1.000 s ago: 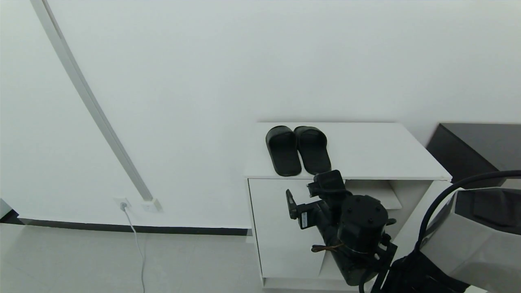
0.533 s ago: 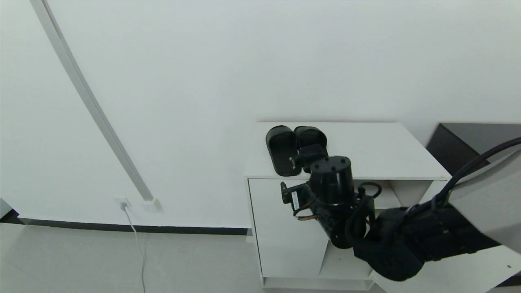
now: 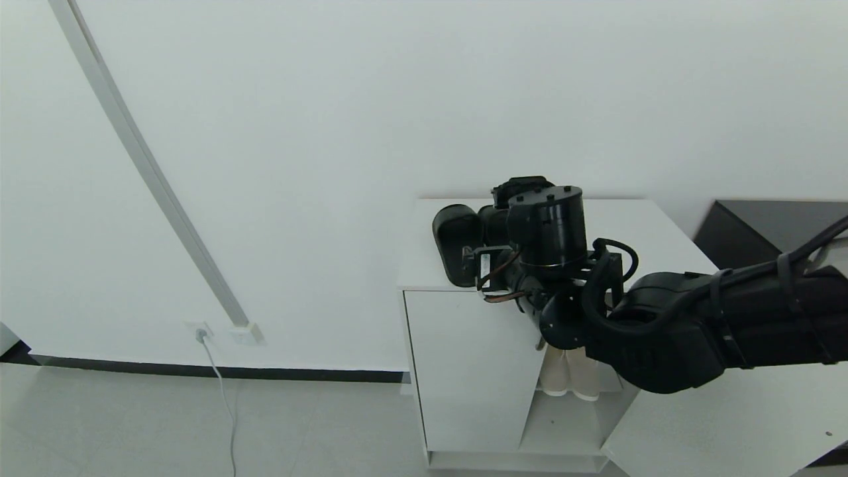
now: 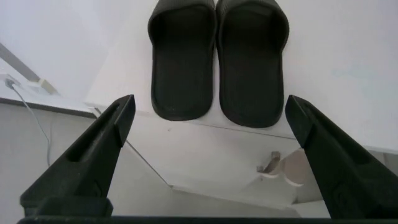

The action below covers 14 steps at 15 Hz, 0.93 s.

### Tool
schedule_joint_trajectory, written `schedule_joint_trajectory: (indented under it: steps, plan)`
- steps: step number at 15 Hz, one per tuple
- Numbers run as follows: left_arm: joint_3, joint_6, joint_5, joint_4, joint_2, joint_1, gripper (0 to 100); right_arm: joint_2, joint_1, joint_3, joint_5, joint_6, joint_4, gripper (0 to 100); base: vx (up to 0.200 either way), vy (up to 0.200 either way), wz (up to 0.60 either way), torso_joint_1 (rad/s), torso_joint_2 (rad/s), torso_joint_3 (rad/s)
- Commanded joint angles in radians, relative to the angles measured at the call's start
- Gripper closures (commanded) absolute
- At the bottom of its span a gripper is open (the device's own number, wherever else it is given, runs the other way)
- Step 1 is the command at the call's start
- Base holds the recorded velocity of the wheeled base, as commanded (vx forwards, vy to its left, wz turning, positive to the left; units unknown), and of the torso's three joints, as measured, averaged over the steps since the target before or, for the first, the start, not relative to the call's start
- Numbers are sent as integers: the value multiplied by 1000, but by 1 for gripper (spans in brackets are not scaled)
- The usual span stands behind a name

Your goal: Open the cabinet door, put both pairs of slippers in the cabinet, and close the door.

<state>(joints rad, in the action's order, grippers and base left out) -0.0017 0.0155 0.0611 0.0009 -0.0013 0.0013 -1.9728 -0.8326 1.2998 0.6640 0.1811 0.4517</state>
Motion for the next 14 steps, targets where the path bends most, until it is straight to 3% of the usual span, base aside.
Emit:
schedule_joint_trajectory:
  steps: [1, 8, 14]
  plan:
    - [0, 0, 0, 1, 1, 0, 100, -15, 4, -1, 2, 3, 1, 0, 200, 0, 0, 7, -2, 2]
    - [0, 0, 0, 1, 1, 0, 100, -58, 7, -85, 0, 24, 64, 0, 200, 0, 0, 3, -2, 4]
    - [0, -2, 0, -1, 1, 0, 100, -135, 29, -91, -35, 32, 125, 0, 0, 0, 0, 0, 0, 0]
